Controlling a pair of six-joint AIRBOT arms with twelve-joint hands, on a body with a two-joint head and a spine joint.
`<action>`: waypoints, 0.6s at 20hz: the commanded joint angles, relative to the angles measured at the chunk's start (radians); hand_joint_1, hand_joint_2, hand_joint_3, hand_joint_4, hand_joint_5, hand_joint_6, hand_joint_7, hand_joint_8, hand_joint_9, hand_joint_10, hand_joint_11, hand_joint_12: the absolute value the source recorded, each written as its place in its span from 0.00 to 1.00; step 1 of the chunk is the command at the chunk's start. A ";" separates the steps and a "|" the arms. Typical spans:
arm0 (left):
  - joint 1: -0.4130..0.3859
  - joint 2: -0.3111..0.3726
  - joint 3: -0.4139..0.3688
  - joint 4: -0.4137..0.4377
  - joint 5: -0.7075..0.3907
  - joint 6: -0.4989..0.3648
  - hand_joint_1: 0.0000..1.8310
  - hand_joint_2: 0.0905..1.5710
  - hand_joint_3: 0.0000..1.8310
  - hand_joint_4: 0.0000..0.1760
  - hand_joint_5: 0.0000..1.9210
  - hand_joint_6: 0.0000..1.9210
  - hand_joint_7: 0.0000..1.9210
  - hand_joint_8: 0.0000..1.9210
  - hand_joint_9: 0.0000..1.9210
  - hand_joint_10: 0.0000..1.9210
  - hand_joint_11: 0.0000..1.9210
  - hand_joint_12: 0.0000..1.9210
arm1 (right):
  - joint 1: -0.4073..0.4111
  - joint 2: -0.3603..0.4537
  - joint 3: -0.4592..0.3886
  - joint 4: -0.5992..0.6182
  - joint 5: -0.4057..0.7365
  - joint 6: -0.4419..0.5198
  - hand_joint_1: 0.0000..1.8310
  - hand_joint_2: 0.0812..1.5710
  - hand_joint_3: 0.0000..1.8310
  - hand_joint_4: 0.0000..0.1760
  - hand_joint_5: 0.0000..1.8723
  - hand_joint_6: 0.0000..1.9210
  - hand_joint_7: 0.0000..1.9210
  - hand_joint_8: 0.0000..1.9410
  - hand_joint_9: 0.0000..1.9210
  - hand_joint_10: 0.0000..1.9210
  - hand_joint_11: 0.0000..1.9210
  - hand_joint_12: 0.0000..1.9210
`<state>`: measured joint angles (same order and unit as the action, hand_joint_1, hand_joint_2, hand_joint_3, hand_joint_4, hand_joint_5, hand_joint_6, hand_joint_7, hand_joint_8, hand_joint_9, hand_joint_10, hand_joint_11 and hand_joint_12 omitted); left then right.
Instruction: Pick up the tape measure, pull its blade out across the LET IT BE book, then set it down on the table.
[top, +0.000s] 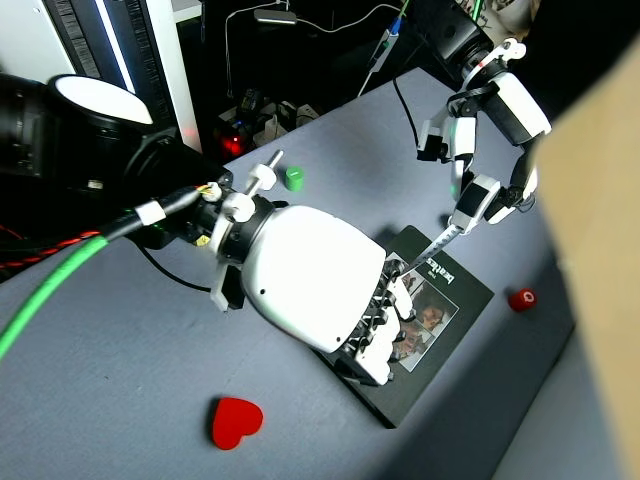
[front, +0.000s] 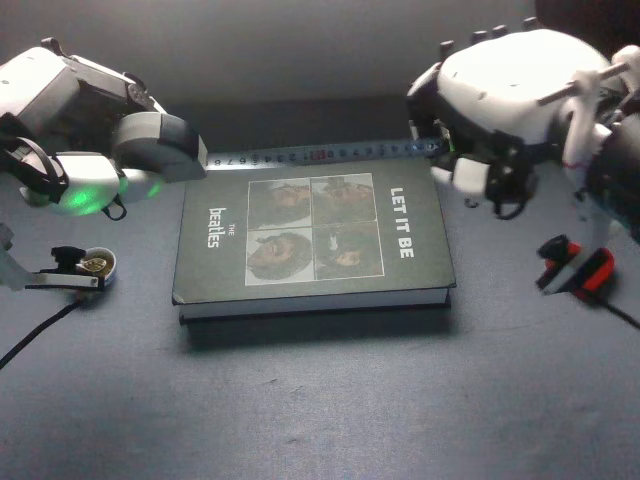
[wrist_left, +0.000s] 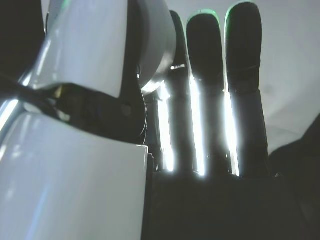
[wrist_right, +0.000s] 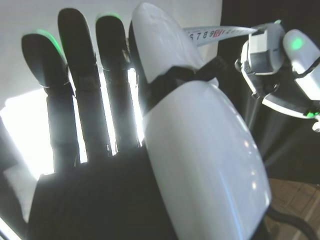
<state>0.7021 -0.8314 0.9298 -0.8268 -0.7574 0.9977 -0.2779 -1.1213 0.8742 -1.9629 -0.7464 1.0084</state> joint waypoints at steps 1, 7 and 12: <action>-0.010 0.010 0.006 0.028 -0.129 -0.003 0.76 0.66 0.00 0.00 0.56 0.33 0.59 0.43 0.48 0.63 0.44 0.56 | 0.002 0.017 -0.002 -0.075 -0.074 0.004 0.72 0.75 0.00 0.00 0.38 0.66 0.47 0.59 0.39 0.72 0.34 0.77; -0.010 0.011 0.007 0.028 -0.129 -0.003 0.76 0.66 0.00 0.00 0.57 0.31 0.58 0.44 0.47 0.64 0.43 0.56 | -0.017 0.061 -0.017 -0.081 -0.074 0.022 0.73 0.75 0.00 0.00 0.38 0.67 0.46 0.59 0.38 0.78 0.33 0.78; -0.010 0.011 0.006 0.028 -0.135 -0.003 0.76 0.67 0.00 0.00 0.56 0.32 0.58 0.44 0.47 0.64 0.43 0.56 | -0.020 0.071 -0.017 -0.087 -0.079 0.028 0.73 0.75 0.00 0.00 0.39 0.67 0.46 0.59 0.38 0.77 0.34 0.78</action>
<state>0.7021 -0.8303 0.9321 -0.8371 -0.7727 1.0058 -0.3084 -1.0527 0.8604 -1.9766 -0.7666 1.0344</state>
